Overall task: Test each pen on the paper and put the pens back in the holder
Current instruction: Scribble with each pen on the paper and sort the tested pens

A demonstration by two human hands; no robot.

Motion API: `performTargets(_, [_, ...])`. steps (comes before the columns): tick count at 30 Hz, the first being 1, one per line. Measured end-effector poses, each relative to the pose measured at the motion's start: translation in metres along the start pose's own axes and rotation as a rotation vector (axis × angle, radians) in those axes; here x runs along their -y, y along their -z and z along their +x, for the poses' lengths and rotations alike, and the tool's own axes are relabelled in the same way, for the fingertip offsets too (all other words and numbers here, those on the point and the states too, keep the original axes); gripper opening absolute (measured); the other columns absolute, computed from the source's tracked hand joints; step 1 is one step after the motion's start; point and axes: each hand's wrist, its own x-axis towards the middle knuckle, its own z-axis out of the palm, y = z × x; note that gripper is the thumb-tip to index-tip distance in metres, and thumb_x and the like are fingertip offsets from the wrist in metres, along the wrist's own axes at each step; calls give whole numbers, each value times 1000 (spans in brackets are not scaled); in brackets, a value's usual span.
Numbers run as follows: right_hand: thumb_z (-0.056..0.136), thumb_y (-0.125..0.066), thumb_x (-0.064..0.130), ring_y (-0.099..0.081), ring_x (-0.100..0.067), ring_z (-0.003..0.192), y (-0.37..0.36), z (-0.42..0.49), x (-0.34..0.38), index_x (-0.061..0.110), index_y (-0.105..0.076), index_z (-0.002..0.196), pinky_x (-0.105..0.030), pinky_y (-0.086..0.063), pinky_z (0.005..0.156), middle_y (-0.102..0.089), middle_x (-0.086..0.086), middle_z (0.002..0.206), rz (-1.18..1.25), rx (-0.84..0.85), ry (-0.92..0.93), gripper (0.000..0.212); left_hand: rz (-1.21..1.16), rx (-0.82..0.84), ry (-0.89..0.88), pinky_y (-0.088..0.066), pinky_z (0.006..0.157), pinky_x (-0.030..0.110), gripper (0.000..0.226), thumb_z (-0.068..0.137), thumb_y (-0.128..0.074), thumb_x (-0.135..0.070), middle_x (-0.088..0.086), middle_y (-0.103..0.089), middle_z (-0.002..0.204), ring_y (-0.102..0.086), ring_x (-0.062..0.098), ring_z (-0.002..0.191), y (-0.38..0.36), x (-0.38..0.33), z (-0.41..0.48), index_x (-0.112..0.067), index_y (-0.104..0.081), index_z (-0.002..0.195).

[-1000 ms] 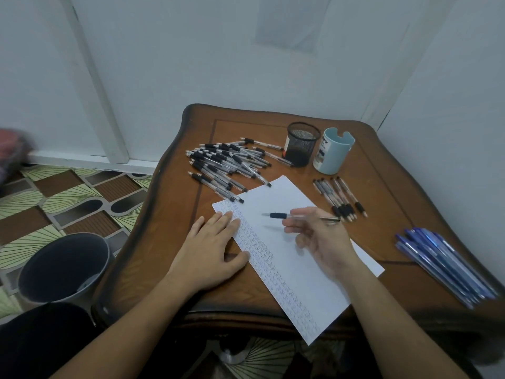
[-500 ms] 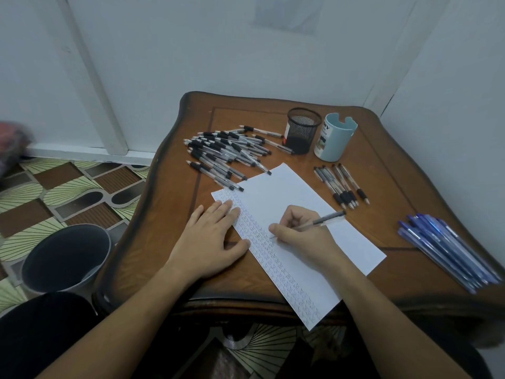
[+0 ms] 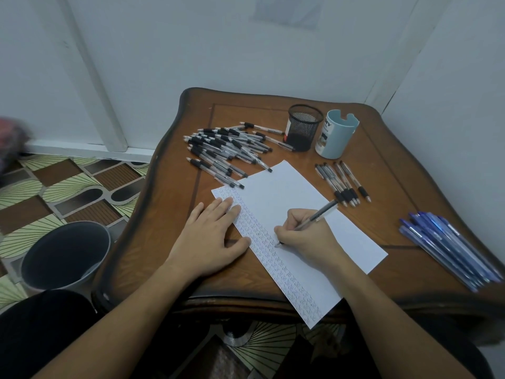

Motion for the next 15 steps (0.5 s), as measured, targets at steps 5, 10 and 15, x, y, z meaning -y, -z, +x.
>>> performTargets(5, [78, -72, 15, -42, -18, 58, -2, -1, 1, 22, -45, 47, -33, -37, 58, -42, 2, 51, 16, 11, 12, 41, 1, 4, 5, 1, 119, 37, 85, 78, -15, -74, -9, -16, 160, -7, 10, 147, 0, 0, 0, -31, -26, 150])
performTargets(10, [71, -68, 17, -42, -18, 60, 0, 1, 0, 20, -40, 48, -37, -41, 61, -38, 0, 53, 60, 25, -32, 37, -15, -9, 6, 0, 120, 37, 84, 78, -18, -74, -7, -18, 159, -9, 11, 147, -1, 0, 0, -30, -29, 150])
performTargets(15, [74, -69, 20, -42, -22, 62, -1, 1, -2, 21, -43, 49, -36, -37, 61, -40, -1, 54, 43, 11, -1, 36, -2, -6, 3, 0, 119, 38, 84, 78, -17, -74, -7, -18, 159, -10, 11, 147, -2, 0, 0, -30, -28, 150])
